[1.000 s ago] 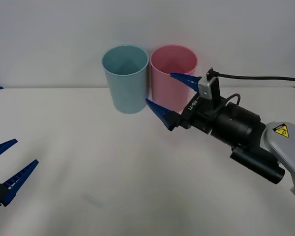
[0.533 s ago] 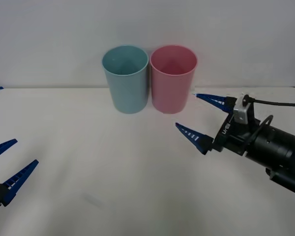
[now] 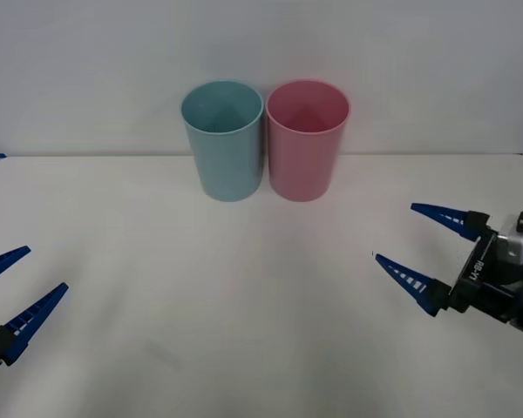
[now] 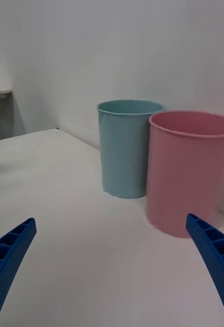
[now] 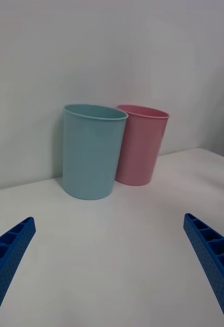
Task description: Grasp the object on the table and drop it into the matching bin: aluminum can to the light blue bin, PET bottle to the pink bin.
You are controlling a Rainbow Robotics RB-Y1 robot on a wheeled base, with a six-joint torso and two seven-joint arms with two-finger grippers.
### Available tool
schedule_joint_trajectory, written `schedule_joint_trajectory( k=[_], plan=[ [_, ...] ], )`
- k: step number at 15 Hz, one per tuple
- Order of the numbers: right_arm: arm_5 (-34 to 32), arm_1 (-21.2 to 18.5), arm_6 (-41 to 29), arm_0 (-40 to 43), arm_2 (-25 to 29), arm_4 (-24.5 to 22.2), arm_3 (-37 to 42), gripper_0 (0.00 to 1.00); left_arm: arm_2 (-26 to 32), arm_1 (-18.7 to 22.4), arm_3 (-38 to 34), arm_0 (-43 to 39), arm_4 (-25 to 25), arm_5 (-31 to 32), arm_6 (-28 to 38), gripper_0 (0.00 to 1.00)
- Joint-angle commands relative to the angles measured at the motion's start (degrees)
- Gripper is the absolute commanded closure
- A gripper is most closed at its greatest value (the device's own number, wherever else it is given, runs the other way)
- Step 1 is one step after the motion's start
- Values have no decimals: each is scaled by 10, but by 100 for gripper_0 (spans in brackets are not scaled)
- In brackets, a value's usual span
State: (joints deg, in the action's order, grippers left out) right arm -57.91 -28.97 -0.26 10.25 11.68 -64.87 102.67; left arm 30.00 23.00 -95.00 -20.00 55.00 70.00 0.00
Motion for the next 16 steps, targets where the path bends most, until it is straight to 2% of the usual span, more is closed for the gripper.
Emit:
schedule_joint_trajectory(
  k=[1, 4, 7, 11, 16],
  plan=[
    [-40, 15, -4, 32, 48, 0, 0, 0, 0, 0, 0, 0, 0, 0, 0, 0],
    [-77, 28, -6, 70, 92, 4, 0, 0, 0, 0, 0, 0, 0, 0, 0, 0],
    [-82, 27, -15, 111, 112, 24, 0, 0, 0, 0, 0, 0, 0, 0, 0, 0],
    [-84, 27, -31, 139, 125, 44, 0, 0, 0, 0, 0, 0, 0, 0, 0, 0],
    [-97, 27, -64, 149, 134, 47, 0, 0, 0, 0, 0, 0, 0, 0, 0, 0]
  ],
)
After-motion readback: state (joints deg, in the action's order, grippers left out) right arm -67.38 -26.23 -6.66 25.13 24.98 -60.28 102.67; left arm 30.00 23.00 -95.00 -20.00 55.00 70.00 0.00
